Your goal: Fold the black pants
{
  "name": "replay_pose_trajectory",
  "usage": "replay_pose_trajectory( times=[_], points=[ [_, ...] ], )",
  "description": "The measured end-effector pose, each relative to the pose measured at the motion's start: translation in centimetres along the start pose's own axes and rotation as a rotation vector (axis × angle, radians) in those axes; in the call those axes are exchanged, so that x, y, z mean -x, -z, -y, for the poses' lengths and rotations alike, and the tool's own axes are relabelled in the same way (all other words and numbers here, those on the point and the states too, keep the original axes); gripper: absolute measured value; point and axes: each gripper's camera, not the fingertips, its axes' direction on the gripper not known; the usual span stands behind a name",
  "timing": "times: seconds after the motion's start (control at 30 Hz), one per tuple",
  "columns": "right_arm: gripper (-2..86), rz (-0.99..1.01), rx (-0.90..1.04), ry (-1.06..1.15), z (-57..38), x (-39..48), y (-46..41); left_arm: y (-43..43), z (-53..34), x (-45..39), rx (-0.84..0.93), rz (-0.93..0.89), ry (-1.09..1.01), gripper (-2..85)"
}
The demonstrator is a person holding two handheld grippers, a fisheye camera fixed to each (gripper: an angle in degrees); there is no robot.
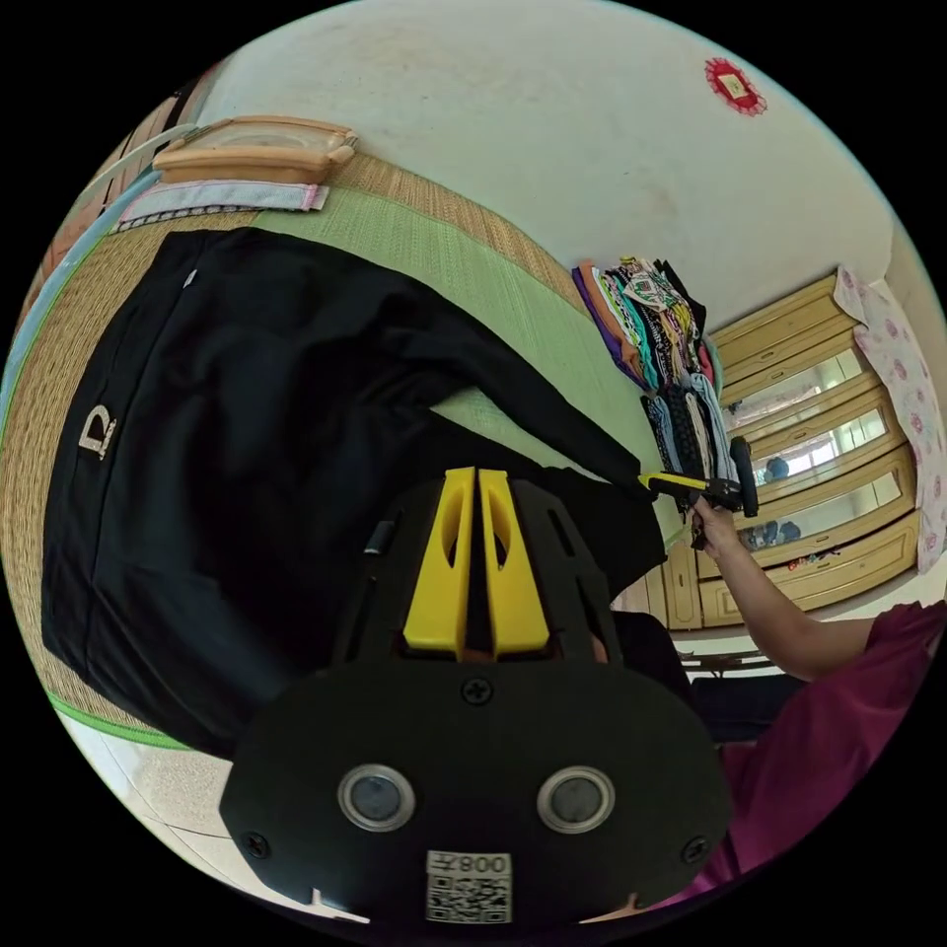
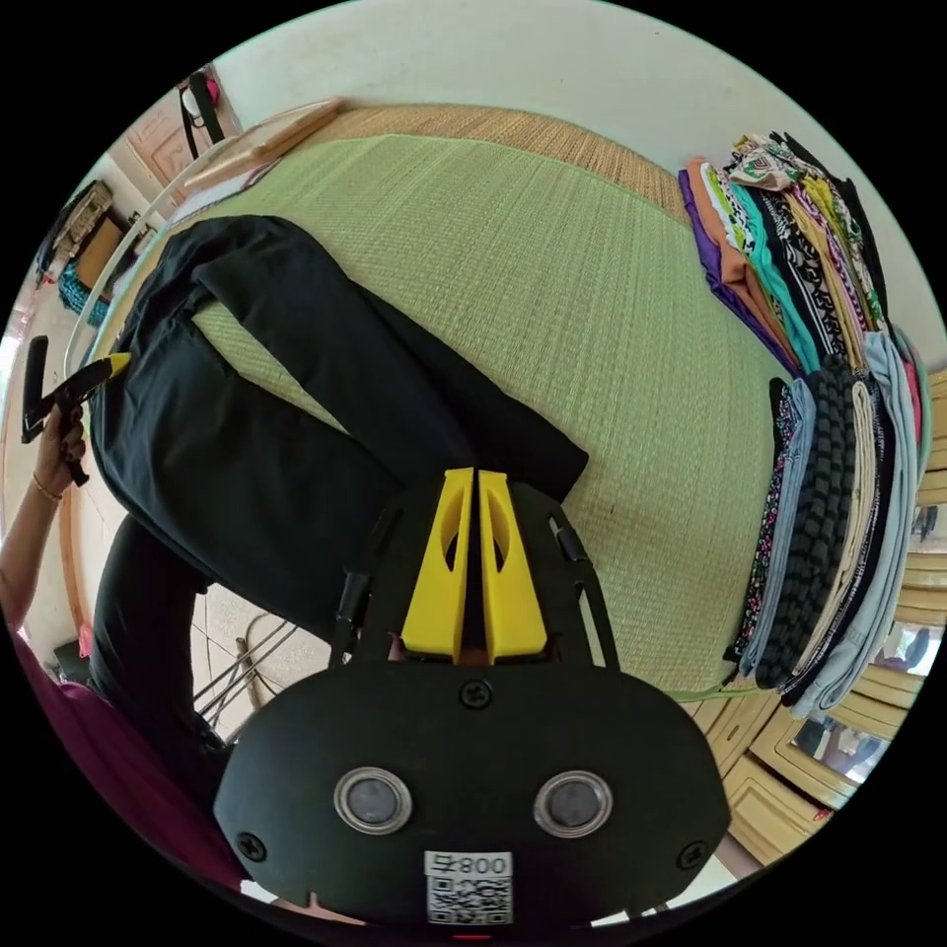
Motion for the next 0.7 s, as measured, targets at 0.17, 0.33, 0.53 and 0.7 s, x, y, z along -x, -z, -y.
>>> replay_pose_trajectory(
  times=[0.17,0.33,0.53,0.7],
  points=[
    [0.0,-0.021,-0.150,-0.017,1.5,-4.0,10.6,-0.2,2.3,-0.9,-0.047,-0.009,-0.062,0.3],
    [-0.3,-0.010,-0.199,-0.143,9.5,-11.7,13.6,-2.4,7.1,-2.6,-0.086,0.028,-0.145,0.1],
    [-0.5,0.003,-0.081,-0.207,13.4,-14.4,8.0,-7.0,10.4,-2.9,-0.004,0.148,-0.168,0.1],
    [-0.5,-0.032,-0.009,-0.126,7.5,-8.5,0.2,-8.8,11.8,-1.2,0.018,0.224,-0.141,0.1]
  ],
)
